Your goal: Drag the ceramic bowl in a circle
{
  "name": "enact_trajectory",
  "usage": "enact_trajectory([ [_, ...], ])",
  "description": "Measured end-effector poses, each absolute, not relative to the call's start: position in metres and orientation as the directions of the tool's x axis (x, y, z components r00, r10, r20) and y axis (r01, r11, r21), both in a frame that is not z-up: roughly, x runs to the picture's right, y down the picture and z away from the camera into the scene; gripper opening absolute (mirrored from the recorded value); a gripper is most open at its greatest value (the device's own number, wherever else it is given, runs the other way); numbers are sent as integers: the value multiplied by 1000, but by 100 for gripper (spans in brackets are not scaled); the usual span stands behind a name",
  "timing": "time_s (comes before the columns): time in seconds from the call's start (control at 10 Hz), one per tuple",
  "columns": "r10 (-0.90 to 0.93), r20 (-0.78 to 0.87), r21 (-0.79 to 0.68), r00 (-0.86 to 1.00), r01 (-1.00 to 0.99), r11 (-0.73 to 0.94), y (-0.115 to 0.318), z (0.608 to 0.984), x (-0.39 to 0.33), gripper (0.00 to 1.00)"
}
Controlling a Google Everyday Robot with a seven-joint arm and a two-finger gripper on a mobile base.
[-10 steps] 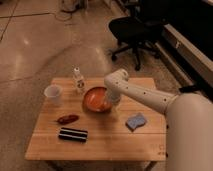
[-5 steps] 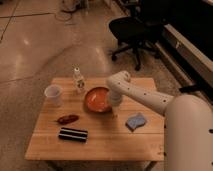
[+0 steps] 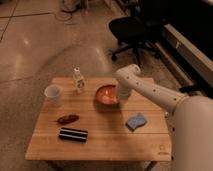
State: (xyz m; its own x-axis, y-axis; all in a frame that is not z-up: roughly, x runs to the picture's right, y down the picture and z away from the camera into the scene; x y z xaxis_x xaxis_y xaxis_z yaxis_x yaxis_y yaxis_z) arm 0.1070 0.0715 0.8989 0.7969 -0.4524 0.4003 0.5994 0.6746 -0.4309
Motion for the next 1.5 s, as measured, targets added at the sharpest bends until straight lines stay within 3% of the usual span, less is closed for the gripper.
enact_trajectory([
  [0.3, -478, 333, -468, 813, 583, 664, 61, 891, 155, 0],
  [0.7, -554, 369, -484, 746, 663, 570, 97, 857, 184, 0],
  [1.1, -586, 500, -427, 638, 770, 474, 157, 807, 148, 0],
  [1.5, -601, 620, -329, 504, 863, 384, 198, 791, 70, 0],
])
